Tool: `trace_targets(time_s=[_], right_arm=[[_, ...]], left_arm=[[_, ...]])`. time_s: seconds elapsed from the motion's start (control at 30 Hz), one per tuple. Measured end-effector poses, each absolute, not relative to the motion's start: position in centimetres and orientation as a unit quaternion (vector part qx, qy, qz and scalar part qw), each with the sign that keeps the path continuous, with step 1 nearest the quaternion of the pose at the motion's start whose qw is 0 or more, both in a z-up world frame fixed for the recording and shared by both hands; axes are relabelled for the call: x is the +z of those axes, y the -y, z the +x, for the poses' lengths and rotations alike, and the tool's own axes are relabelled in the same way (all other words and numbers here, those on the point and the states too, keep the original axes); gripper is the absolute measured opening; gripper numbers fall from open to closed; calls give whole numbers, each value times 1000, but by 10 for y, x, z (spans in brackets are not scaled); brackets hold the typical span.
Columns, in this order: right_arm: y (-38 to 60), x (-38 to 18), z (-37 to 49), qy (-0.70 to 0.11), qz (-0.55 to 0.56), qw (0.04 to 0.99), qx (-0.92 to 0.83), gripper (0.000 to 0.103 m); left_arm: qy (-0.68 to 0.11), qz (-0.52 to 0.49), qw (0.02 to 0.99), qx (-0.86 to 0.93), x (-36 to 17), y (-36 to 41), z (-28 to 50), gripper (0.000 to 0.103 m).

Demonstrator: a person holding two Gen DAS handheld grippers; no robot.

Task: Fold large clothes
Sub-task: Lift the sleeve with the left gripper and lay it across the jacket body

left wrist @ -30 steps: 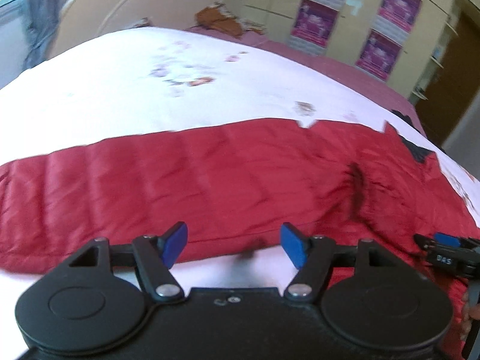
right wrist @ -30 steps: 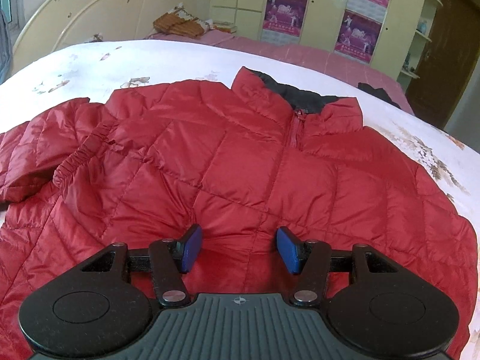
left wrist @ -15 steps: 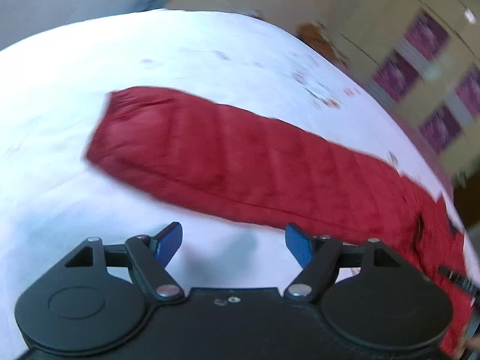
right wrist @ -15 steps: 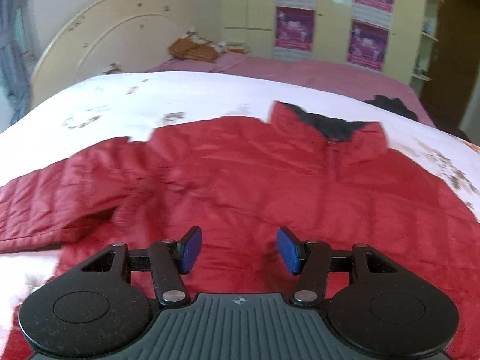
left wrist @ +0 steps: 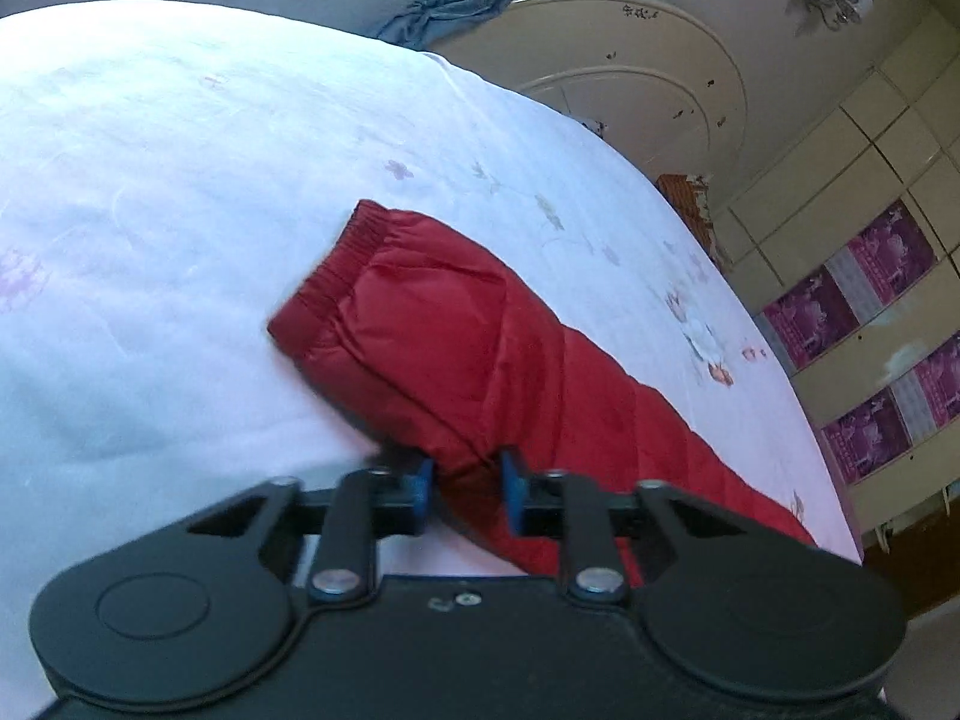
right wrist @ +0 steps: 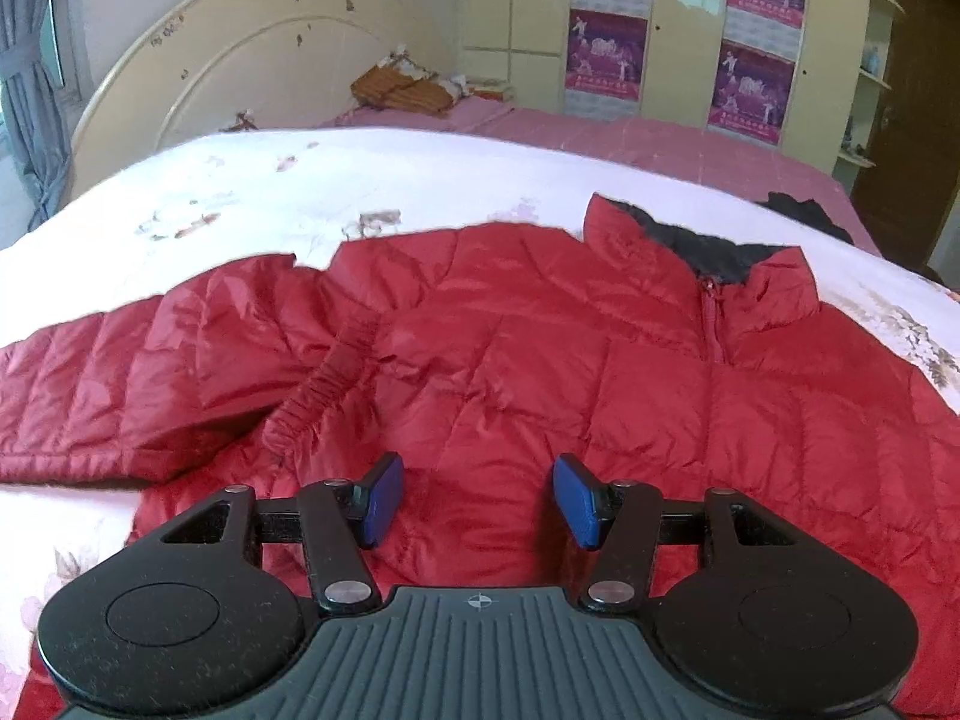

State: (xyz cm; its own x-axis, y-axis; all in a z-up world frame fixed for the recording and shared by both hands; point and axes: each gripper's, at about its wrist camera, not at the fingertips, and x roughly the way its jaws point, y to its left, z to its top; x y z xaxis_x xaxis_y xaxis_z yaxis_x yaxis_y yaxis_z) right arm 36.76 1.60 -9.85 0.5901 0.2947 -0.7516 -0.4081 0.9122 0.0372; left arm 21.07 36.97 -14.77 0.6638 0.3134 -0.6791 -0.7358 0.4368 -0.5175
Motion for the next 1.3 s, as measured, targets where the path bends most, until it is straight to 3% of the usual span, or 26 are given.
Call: trace_targets(time_s=[0.17, 0.4, 0.6, 1.03, 1.1, 1.2, 1.27, 1.3], right_arm=[[-18, -107, 370, -414, -70, 887, 192, 55], [1, -97, 371, -412, -9, 889, 199, 55], [32, -81, 368, -398, 23, 900, 176, 55], [143, -65, 352, -387, 73, 915, 86, 55], [153, -62, 352, -388, 87, 914, 83, 55], [159, -60, 351, -390, 111, 910, 92, 55], [154, -60, 354, -393, 123, 905, 102, 55], [152, -61, 356, -396, 127, 903, 107, 55]], left_arm=[[-238, -378, 842, 301, -126, -359, 226, 6], [-216, -272, 914, 208, -71, -307, 284, 5], [-222, -189, 954, 60, -48, -216, 355, 5], [-337, -76, 925, -159, -114, -28, 433, 6], [-361, -57, 917, -160, -127, -22, 436, 11], [-364, -36, 920, -143, -130, -22, 422, 37], [-354, -32, 927, -121, -126, -29, 412, 77], [-342, -31, 932, -111, -123, -33, 407, 79]])
